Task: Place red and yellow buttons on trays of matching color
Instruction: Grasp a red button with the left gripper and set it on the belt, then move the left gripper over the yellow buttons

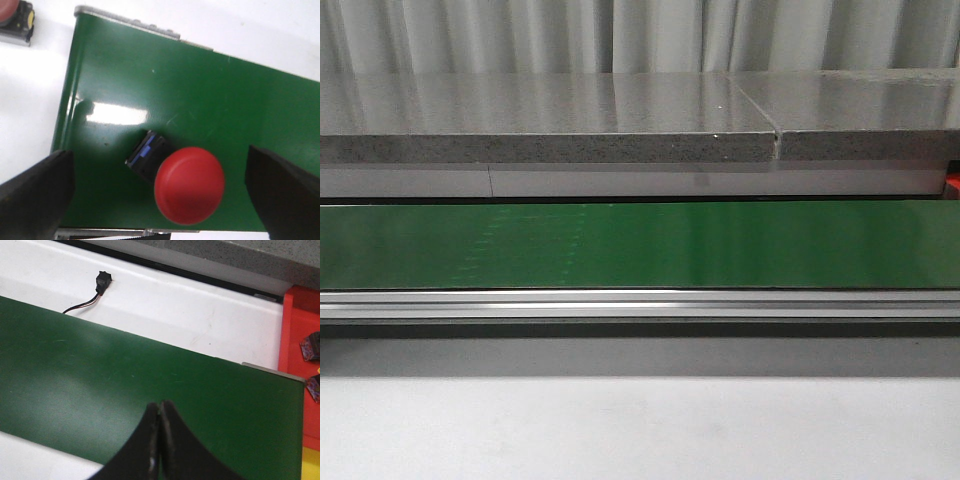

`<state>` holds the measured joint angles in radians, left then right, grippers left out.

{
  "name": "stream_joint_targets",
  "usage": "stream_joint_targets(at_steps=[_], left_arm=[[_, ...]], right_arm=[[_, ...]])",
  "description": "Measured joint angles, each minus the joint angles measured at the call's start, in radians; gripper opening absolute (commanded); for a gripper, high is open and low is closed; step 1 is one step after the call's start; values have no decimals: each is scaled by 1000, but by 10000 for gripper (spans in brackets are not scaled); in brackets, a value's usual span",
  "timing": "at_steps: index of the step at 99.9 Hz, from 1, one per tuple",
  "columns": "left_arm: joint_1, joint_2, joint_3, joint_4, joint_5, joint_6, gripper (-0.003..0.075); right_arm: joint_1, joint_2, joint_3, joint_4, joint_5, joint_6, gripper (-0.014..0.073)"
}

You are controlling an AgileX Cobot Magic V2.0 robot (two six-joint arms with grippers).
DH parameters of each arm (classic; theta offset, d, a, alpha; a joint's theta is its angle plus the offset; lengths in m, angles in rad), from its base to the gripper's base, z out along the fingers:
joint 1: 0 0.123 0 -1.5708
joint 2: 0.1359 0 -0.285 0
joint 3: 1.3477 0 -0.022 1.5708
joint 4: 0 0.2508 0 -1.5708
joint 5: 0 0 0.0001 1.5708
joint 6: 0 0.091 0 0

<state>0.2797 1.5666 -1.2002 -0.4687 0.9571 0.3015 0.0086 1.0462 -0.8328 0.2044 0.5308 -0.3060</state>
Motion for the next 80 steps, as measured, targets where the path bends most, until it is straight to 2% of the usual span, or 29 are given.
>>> stream_joint_targets(at_steps=[28,48,80], left_arm=[[0,-4,-124,-42,39,0,677],[16,-36,-139,-24,41,0,670],[156,-48,-125,161,30,-87,670]], right_arm=[[0,0,0,0,0,0,-68],[0,0,0,0,0,0,-68],[0,0,0,0,0,0,-68]])
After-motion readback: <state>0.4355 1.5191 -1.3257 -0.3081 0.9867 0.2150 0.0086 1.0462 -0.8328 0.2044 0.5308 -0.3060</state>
